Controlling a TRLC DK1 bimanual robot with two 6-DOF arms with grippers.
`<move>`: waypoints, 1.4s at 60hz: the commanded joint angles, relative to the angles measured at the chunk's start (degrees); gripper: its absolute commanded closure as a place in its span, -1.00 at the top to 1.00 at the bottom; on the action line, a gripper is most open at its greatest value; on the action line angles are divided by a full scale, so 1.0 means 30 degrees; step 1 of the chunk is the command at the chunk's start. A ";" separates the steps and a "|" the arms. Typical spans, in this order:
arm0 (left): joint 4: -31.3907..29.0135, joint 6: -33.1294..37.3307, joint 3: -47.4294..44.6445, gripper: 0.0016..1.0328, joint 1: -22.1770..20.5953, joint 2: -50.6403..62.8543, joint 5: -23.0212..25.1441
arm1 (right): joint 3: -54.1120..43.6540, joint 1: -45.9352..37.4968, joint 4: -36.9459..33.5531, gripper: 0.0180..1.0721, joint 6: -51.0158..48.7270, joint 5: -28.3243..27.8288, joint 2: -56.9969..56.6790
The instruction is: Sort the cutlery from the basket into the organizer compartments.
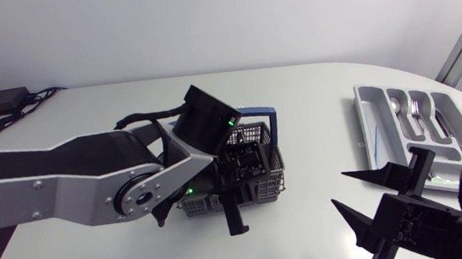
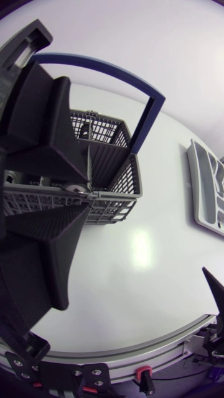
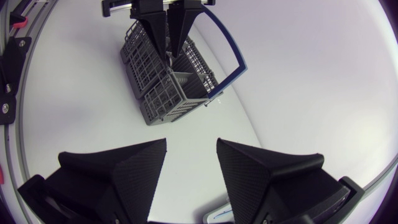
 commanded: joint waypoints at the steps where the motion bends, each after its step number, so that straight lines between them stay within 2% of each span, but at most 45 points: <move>1: -0.0227 0.0321 0.0665 -0.46 -0.0131 0.0218 -0.0246 | -0.0574 -0.0126 -0.0244 0.15 0.0266 0.0021 -0.0094; 40: -0.0110 0.0702 0.0783 -0.47 0.0220 0.0804 -0.0744 | -0.0750 -0.0097 -0.0039 0.15 0.0266 -0.0097 -0.0036; 62: 0.0007 0.1083 0.1222 -0.47 0.0894 0.1009 -0.0744 | -0.0779 -0.0097 -0.0039 0.15 0.0266 -0.0272 0.0052; 84: 0.0125 0.1405 0.1954 -0.47 0.0748 0.2327 -0.0744 | -0.0809 -0.0126 -0.0068 0.15 0.0207 -0.0331 0.0023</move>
